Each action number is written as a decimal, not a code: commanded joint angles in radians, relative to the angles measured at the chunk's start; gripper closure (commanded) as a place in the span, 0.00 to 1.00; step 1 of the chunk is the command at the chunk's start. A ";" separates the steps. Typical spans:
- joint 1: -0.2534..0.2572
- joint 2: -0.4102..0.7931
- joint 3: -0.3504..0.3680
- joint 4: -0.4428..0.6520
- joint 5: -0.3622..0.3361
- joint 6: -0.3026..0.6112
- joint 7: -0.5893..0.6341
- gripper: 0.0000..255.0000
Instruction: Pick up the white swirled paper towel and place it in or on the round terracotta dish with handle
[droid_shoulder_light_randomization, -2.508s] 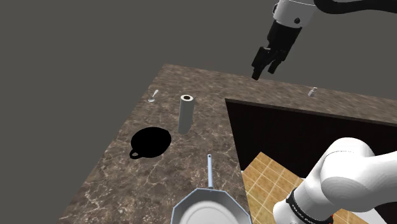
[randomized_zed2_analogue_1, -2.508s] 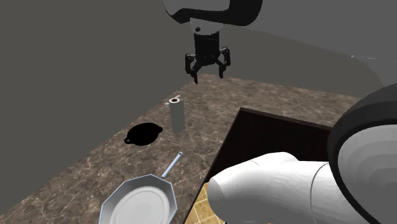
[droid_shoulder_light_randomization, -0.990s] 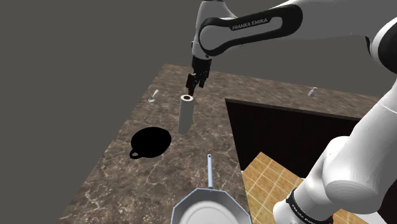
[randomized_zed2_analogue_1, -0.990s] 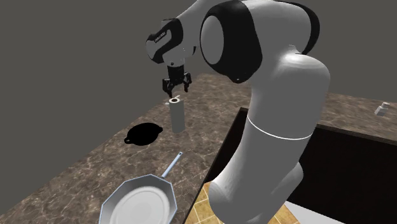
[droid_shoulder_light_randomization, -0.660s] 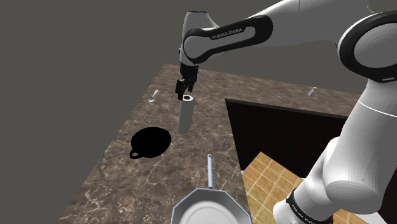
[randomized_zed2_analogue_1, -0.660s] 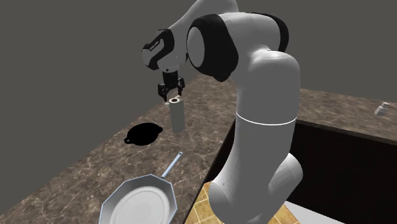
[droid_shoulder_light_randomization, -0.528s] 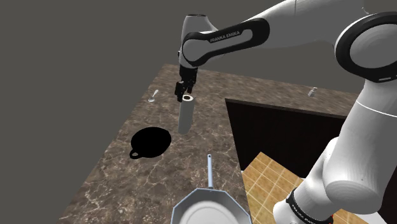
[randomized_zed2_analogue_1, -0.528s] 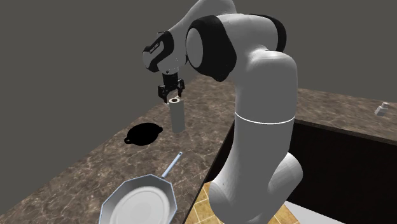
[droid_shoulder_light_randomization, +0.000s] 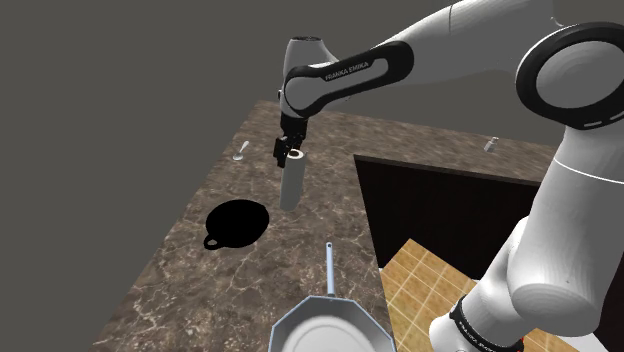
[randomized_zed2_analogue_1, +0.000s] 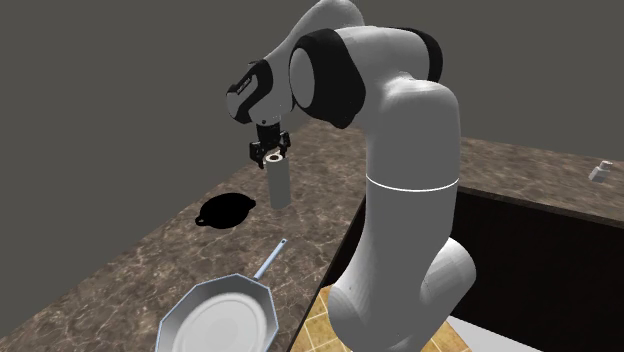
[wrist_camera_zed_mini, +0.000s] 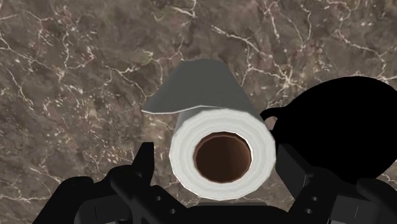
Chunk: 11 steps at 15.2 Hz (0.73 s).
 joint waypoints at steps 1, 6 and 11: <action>0.000 0.000 0.000 -0.001 0.000 0.001 0.000 0.00; 0.000 0.000 0.000 0.000 0.000 0.001 0.000 1.00; 0.000 0.001 0.000 0.002 0.000 0.000 0.000 1.00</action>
